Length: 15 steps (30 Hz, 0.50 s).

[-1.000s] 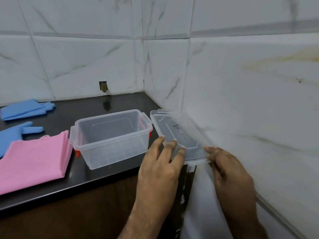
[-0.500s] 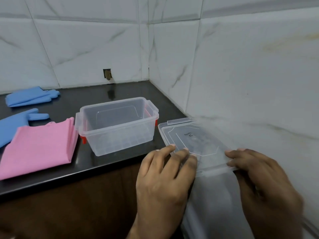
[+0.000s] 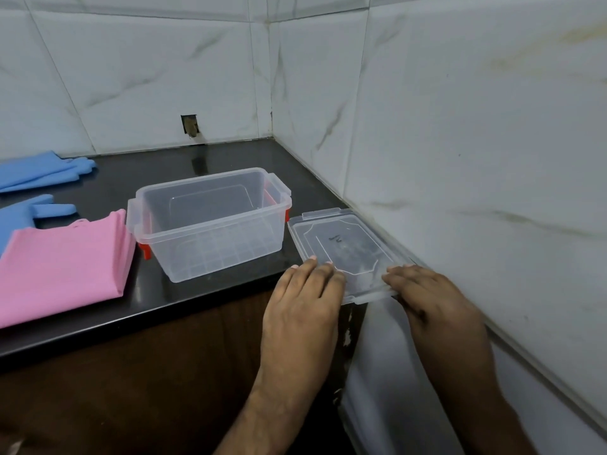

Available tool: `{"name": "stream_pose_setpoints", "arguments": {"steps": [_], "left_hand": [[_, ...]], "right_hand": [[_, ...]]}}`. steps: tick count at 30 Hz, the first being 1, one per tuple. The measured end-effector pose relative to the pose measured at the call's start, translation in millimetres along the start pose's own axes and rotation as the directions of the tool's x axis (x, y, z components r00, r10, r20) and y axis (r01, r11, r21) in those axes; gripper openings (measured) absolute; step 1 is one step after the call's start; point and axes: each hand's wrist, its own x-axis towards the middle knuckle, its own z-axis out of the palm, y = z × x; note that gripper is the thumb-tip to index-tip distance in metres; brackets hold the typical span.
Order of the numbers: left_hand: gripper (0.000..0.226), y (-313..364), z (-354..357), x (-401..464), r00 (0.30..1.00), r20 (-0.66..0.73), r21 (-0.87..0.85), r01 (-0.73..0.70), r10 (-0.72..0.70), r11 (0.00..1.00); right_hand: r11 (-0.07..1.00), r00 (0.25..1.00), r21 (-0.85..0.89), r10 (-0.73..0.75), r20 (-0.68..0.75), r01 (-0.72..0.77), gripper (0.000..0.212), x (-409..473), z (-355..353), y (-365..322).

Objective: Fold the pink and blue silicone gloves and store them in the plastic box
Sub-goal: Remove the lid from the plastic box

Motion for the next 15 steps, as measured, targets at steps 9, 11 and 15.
{"name": "stream_pose_setpoints", "arguments": {"steps": [9, 11, 15], "left_hand": [[0.055, -5.3, 9.9, 21.8, 0.987, 0.122, -0.014, 0.105, -0.102, 0.994], [0.058, -8.1, 13.9, 28.8, 0.983, 0.136, -0.008, 0.123, -0.121, 0.992], [0.056, -14.3, 25.7, 43.1, 0.975, 0.156, 0.001, 0.159, -0.158, 0.987]], "right_hand": [[0.996, 0.995, 0.072, 0.05, 0.081, -0.056, 0.045, 19.8, 38.0, 9.5], [0.993, 0.993, 0.091, 0.071, 0.094, -0.079, 0.048, 27.3, 48.1, 10.2], [0.991, 0.989, 0.089, 0.092, 0.12, -0.103, 0.063, 44.0, 65.4, 10.8]]}}
